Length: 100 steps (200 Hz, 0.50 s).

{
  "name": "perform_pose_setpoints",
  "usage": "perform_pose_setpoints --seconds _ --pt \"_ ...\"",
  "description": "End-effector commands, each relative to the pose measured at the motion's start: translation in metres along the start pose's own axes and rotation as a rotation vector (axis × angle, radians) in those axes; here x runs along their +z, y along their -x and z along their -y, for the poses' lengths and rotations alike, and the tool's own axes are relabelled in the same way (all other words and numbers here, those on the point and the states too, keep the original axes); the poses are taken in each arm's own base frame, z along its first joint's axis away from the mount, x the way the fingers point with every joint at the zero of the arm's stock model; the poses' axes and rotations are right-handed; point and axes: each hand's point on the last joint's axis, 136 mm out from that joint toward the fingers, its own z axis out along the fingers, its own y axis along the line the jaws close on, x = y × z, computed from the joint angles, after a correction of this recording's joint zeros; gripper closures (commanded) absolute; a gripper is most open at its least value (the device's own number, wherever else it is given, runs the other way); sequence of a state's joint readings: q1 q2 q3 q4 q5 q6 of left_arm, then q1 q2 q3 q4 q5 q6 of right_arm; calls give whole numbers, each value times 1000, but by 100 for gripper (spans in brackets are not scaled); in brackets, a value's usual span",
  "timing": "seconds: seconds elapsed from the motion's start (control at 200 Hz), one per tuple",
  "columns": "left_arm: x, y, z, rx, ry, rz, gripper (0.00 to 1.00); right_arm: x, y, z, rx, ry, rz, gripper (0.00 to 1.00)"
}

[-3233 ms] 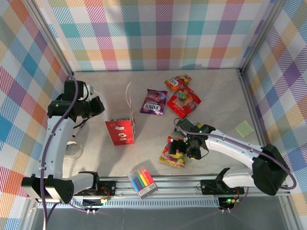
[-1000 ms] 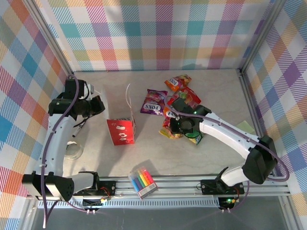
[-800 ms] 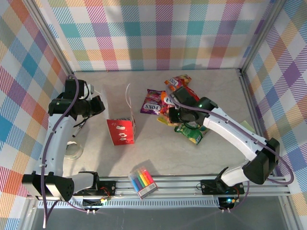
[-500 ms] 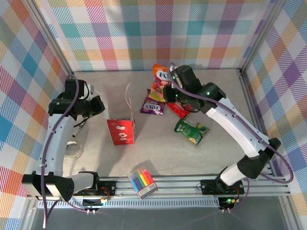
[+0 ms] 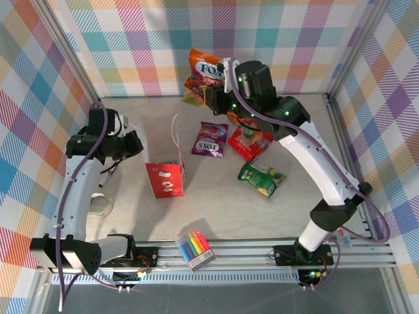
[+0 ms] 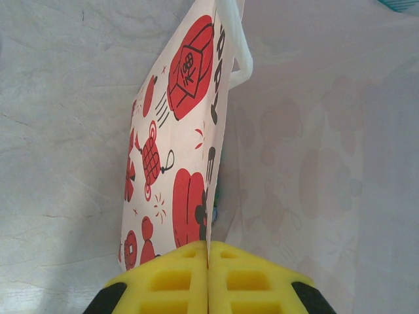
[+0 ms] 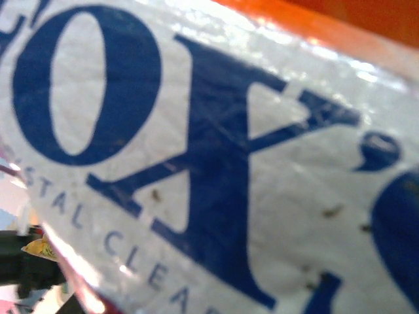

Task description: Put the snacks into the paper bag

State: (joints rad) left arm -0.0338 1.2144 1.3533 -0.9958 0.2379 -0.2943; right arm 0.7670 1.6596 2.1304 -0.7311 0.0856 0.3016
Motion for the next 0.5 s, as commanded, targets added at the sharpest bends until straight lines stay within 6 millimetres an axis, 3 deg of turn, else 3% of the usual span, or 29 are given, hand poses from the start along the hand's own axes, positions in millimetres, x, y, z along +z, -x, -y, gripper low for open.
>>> perform_pose_setpoints --seconds 0.0,0.285,0.495 --pt "-4 -2 -4 3 14 -10 97 -7 39 -45 -8 206 134 91" --pt "-5 0 -2 1 9 -5 97 9 37 -112 -24 500 88 90" --pt "-6 1 -2 5 9 -3 96 29 17 -149 -39 650 11 90"
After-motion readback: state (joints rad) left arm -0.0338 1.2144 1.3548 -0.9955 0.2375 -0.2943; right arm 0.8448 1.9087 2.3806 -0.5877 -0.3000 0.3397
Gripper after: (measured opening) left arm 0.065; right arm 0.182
